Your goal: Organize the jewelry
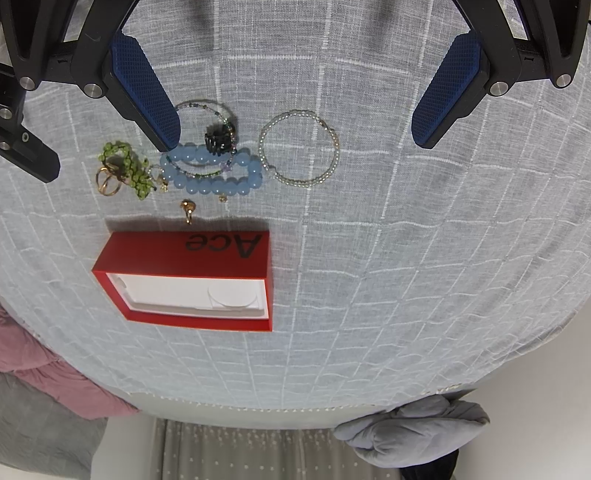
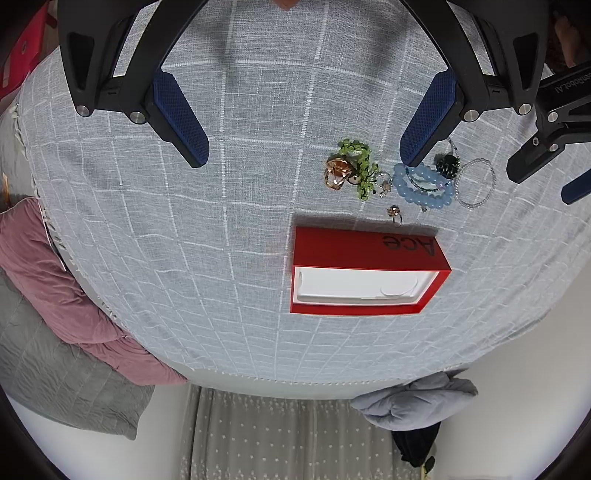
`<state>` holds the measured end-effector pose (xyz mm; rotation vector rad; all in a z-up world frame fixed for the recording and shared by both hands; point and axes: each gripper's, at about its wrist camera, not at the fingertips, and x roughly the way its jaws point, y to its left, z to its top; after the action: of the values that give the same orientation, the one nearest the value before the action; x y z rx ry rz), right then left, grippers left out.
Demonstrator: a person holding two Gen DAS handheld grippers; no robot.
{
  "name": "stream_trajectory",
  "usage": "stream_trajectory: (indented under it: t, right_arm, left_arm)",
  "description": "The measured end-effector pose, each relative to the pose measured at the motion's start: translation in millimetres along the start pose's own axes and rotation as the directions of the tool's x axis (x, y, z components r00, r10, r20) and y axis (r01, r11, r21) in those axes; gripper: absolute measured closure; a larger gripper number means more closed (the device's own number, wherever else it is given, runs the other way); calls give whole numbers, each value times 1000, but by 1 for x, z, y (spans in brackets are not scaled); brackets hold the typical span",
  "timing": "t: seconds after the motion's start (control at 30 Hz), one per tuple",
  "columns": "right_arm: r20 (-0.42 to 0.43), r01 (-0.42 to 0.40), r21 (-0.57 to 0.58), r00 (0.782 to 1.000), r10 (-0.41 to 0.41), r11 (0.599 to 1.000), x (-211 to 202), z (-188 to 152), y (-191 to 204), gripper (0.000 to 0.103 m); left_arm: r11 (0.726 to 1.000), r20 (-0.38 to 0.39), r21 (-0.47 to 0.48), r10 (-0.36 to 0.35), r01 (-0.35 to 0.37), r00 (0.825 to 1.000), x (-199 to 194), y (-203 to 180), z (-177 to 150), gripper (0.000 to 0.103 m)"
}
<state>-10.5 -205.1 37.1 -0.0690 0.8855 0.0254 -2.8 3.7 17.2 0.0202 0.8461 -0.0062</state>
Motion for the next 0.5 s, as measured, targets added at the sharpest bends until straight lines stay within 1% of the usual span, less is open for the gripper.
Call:
stream_trajectory:
  t: [0.3, 0.5]
  right_arm:
    - [-2, -1, 1, 1000, 1, 1000, 1, 0, 1, 0]
    - [-9, -1, 2, 1000, 1, 1000, 4, 1, -1, 0]
  left_arm:
    - [1000, -2, 4, 3, -3, 1000, 0, 2, 1, 0]
    - [998, 29, 53, 42, -44, 999, 3, 7, 3, 0]
